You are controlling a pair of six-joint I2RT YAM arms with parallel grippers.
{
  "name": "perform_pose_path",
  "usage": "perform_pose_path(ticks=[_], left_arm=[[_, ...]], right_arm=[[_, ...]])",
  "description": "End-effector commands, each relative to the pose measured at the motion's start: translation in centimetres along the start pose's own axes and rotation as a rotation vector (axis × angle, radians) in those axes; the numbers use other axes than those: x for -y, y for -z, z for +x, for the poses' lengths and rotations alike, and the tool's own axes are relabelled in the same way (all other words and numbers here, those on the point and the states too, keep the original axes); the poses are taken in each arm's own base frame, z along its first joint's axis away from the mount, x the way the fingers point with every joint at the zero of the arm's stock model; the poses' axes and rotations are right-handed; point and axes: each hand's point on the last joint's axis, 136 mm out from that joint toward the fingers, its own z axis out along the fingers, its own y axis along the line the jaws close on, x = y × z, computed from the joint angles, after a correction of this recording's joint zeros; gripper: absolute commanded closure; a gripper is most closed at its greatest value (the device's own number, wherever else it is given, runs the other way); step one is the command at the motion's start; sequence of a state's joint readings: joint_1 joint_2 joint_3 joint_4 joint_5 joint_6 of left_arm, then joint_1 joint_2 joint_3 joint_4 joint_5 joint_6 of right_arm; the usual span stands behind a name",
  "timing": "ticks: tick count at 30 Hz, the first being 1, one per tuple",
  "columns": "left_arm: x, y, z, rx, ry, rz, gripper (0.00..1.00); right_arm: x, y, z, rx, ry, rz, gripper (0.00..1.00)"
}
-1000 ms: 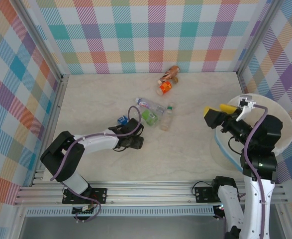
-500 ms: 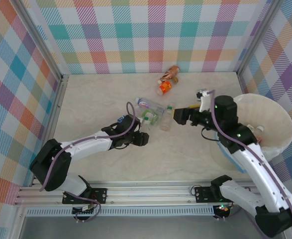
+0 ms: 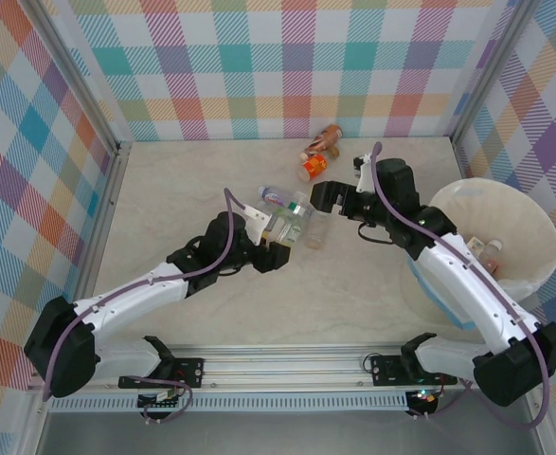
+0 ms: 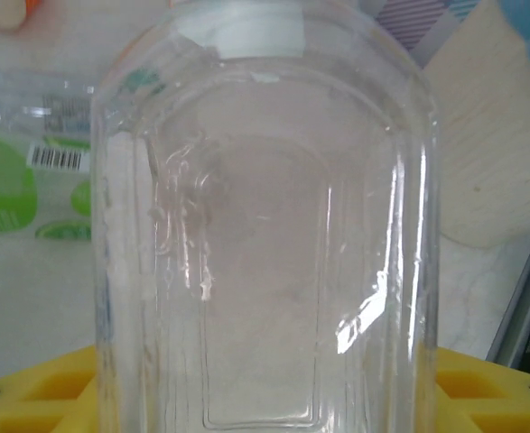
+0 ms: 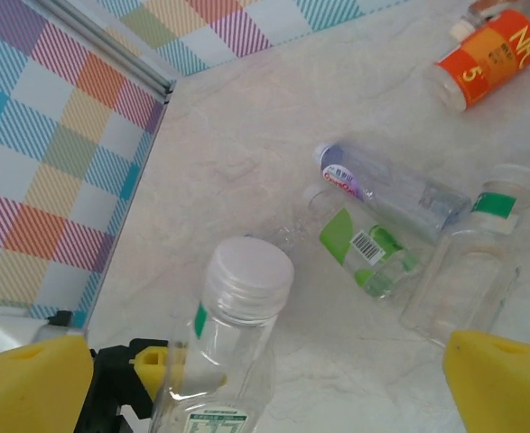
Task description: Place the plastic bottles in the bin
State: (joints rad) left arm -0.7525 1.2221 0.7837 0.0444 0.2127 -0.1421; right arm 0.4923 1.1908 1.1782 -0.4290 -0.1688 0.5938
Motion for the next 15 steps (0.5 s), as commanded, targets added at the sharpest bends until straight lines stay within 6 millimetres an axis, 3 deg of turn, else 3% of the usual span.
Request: perform_pose_path(ticks=[1, 7, 15], left_arm=[[1.4, 0.9, -2.5, 0.122, -0.140, 0.033, 1.00], [2.2, 0.9, -2.8, 0.135, -0.215, 0.070, 1.00], [2.8, 1.1, -3.2, 0.151, -0.236, 0.091, 1.00]], right_arm=[[-3.3, 0.0, -1.2, 0.016, -0.062, -0.145, 0.00], [-7.1, -0.5, -1.1, -0.020, -0.009, -0.307, 0.00], [-6.3, -2.3, -1.5, -0.012, -0.018, -0.239, 0.00]])
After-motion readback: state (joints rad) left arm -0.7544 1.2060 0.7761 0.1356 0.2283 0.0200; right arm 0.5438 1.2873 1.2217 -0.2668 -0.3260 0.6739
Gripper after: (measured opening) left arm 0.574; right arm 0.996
